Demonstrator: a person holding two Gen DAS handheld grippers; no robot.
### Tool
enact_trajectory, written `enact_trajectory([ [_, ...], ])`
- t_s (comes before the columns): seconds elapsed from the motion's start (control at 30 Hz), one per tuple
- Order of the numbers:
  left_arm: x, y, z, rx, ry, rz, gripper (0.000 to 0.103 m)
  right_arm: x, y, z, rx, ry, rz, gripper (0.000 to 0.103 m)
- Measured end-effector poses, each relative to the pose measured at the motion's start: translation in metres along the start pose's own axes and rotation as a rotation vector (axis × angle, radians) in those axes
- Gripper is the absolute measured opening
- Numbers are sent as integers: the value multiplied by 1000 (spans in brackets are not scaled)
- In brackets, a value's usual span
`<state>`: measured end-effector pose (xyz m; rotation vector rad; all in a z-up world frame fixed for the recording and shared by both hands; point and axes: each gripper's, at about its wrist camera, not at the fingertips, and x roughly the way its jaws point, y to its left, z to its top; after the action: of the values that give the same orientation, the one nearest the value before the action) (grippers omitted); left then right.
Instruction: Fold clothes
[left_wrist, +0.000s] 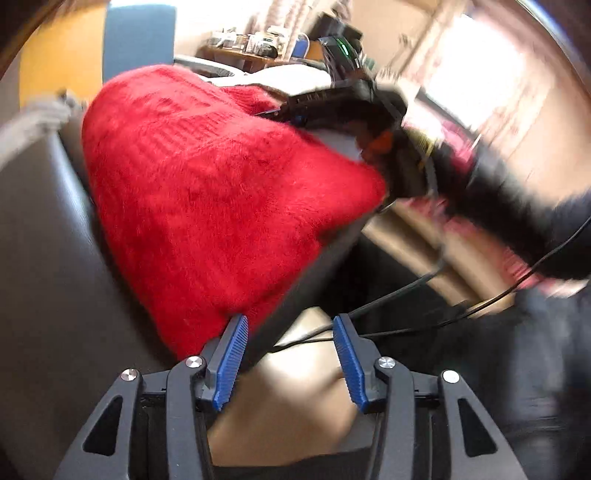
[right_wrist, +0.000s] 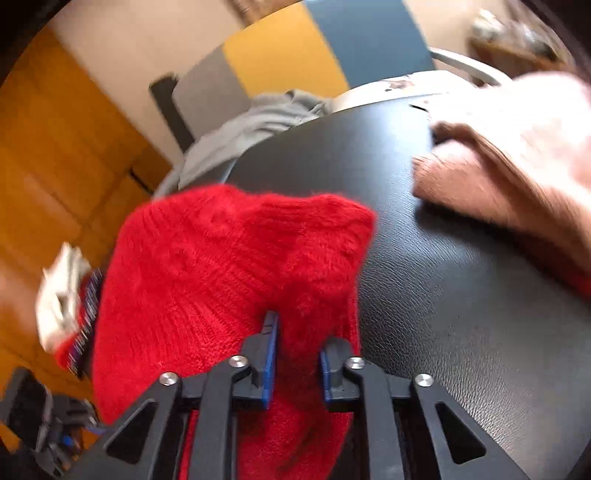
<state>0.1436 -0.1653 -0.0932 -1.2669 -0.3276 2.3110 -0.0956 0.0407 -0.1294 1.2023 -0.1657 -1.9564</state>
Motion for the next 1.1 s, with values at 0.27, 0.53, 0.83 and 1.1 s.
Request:
enact_trajectory([
  [0.27, -49, 61, 54, -252, -371, -41, 50, -50, 41, -5, -159, -139, -2, 44],
  [0.53, 0, 74, 119, -211, -343, 141, 50, -36, 106, -78, -563, 92, -79, 44],
  [0.83, 49, 26, 93, 10, -287, 327, 51, -52, 65, -98, -411, 48, -77, 44],
  [1.1, -33, 65, 100, -128, -461, 208, 51, -71, 82, -42, -396, -39, -54, 50],
])
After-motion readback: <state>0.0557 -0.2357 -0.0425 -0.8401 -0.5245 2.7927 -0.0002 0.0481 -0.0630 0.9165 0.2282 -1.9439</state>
